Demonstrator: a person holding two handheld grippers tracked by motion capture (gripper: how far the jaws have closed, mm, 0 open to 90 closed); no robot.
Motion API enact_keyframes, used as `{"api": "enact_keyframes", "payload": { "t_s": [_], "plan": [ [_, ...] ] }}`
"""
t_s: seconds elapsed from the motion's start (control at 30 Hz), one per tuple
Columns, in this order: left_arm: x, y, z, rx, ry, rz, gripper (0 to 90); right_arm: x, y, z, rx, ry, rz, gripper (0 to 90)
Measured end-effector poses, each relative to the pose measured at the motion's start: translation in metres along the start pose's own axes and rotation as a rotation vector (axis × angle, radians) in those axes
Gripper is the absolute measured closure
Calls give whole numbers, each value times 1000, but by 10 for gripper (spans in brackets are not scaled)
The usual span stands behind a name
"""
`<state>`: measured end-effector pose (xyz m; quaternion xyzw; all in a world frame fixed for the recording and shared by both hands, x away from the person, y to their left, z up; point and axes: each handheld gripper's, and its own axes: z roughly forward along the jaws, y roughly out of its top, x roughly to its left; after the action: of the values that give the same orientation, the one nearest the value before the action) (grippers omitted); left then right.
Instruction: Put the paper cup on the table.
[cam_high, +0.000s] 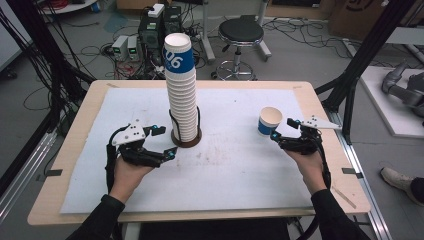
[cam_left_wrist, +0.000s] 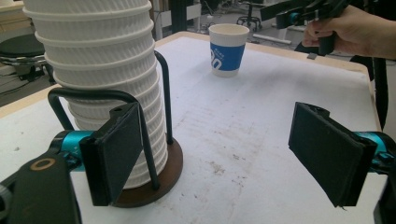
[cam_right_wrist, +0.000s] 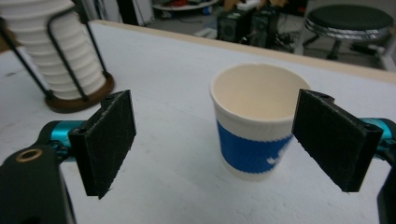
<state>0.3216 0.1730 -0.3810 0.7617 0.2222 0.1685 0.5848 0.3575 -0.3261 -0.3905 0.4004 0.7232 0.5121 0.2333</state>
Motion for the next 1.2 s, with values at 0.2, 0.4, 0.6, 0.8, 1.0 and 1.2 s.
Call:
{"api": "enact_keyframes", "payload": {
  "t_s": [0.2, 0.4, 0.6, 0.8, 1.0, 1.2],
  "plan": [
    [1, 0, 0, -14, 9, -3, 175, 10, 12, -14, -81, 70, -63, 150],
    [3, 0, -1, -28, 12, -7, 175, 13, 27, -31, -151, 124, -93, 150],
    [3, 1, -3, -34, 9, -5, 175, 15, 36, -41, -199, 183, -91, 150],
    [4, 1, -5, -43, 16, -7, 175, 20, 39, -42, -199, 218, -103, 150],
    [4, 6, -10, -65, 10, -7, 175, 19, 39, -39, -193, 246, -111, 150],
    [3, 13, -17, -91, -13, -11, 172, 21, 38, -33, -167, 285, -120, 150]
  ]
}}
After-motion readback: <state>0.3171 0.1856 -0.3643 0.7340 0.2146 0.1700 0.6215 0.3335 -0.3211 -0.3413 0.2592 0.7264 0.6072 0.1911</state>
